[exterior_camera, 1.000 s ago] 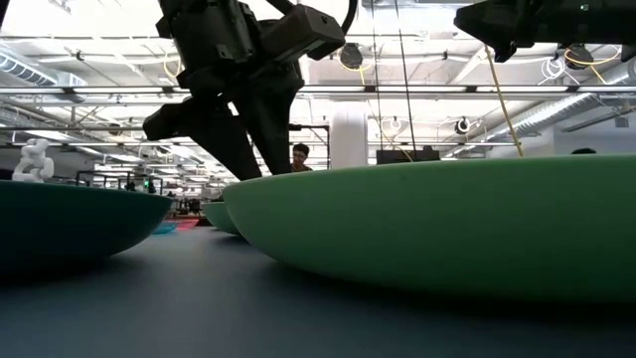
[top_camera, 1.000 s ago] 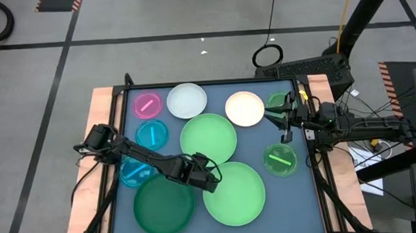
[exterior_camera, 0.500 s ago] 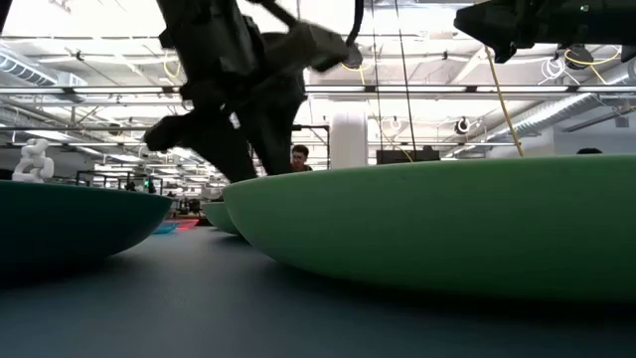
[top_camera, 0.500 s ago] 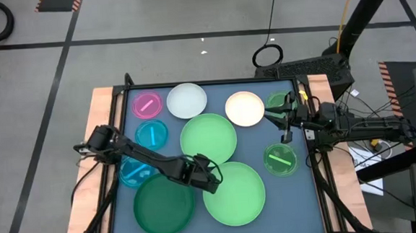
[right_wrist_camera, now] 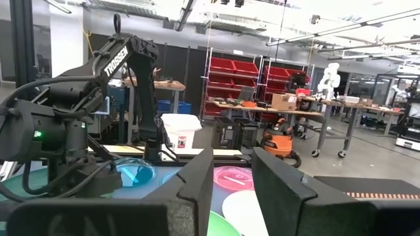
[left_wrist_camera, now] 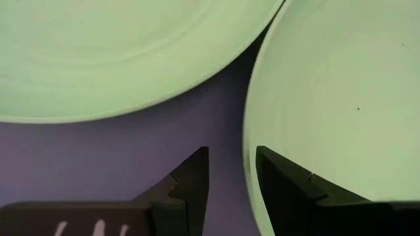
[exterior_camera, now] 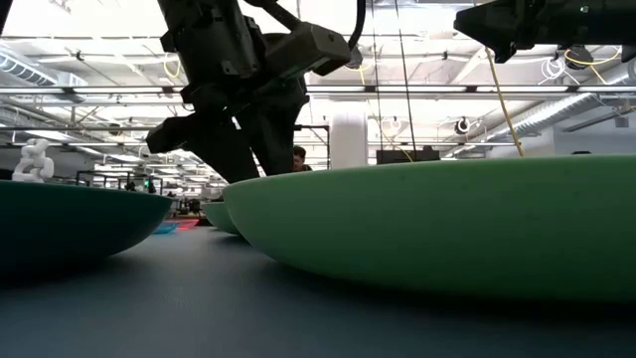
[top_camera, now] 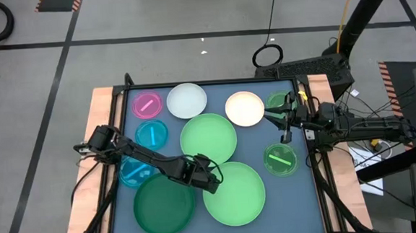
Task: Stack plastic plates
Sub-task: Stack the bottom light green plate on top of the top light green plate
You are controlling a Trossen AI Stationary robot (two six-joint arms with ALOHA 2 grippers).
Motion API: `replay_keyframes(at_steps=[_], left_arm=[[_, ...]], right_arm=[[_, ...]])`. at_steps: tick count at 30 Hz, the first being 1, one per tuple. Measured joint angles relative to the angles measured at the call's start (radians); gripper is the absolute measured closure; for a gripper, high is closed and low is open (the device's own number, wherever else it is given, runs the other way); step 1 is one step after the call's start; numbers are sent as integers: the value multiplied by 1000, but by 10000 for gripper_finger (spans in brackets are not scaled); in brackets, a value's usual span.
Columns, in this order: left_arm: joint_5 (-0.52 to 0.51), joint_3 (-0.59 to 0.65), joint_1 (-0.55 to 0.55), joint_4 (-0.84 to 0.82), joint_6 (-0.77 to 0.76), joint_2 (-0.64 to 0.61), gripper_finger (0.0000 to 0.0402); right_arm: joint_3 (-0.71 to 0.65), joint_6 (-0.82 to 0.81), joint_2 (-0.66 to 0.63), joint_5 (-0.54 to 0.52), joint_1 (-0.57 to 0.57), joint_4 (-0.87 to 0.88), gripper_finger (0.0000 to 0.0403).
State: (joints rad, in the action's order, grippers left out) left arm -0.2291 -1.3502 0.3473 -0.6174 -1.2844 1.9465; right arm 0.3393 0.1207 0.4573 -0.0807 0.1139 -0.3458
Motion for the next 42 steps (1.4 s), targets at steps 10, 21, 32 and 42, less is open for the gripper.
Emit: replay_keyframes(at_steps=[10, 21, 32, 42], left_arm=[[21, 0, 1, 30, 1, 14, 270], [71, 0, -5, 50, 38, 21, 273], [76, 0, -9, 61, 41, 30, 363], [70, 1, -6, 65, 47, 4, 392]], right_arm=[[0, 0, 0, -1, 0, 4, 305], [0, 5, 0, -1, 0, 6, 305], [0, 22, 0, -1, 0, 13, 305], [0, 23, 0, -1, 0, 15, 305]])
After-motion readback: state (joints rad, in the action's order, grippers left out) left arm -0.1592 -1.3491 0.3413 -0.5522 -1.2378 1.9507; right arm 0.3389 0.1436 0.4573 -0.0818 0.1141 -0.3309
